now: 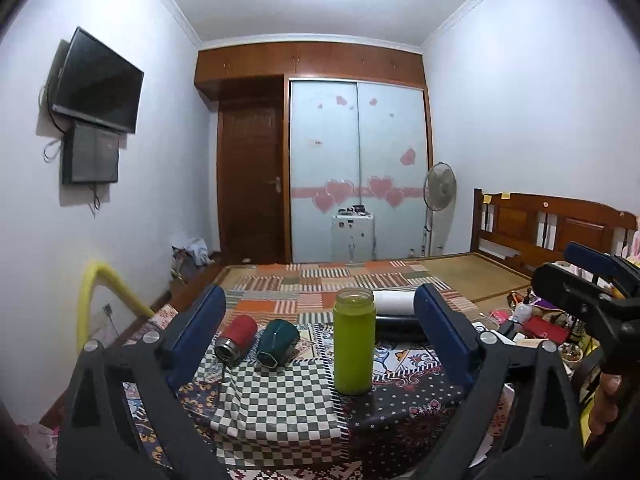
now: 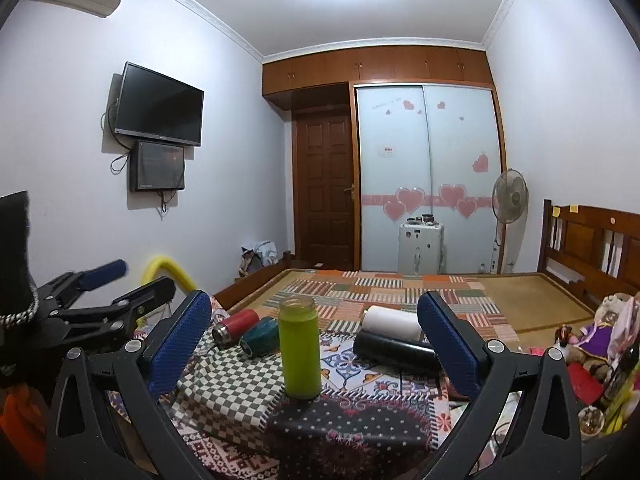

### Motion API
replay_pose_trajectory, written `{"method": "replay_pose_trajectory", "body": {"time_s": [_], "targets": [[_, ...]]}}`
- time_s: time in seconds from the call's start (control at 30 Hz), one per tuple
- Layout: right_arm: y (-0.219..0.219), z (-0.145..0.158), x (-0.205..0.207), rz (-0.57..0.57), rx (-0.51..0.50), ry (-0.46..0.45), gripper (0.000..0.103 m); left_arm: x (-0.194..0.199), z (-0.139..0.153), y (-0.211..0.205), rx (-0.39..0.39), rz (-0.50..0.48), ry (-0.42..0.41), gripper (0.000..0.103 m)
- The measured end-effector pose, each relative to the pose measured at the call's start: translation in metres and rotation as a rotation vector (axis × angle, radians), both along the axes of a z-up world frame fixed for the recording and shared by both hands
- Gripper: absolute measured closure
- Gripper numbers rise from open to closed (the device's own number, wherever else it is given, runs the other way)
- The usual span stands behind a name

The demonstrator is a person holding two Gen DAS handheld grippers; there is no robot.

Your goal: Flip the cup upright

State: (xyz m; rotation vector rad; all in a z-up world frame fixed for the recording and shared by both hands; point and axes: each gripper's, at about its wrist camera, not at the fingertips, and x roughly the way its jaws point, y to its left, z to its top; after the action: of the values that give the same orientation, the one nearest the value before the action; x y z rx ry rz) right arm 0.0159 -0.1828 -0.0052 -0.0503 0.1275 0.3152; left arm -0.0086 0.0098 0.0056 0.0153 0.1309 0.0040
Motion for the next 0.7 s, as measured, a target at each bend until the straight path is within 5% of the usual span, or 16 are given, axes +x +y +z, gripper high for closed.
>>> {"method": "replay_pose_trajectory", "body": {"time_s": [0.7], "targets": [[-0.007, -0.006, -0.012, -0.029, 0.013, -0.008, 0.000, -0.009, -0.004, -0.005, -0.006, -0.018, -0.028, 0.000]]}}
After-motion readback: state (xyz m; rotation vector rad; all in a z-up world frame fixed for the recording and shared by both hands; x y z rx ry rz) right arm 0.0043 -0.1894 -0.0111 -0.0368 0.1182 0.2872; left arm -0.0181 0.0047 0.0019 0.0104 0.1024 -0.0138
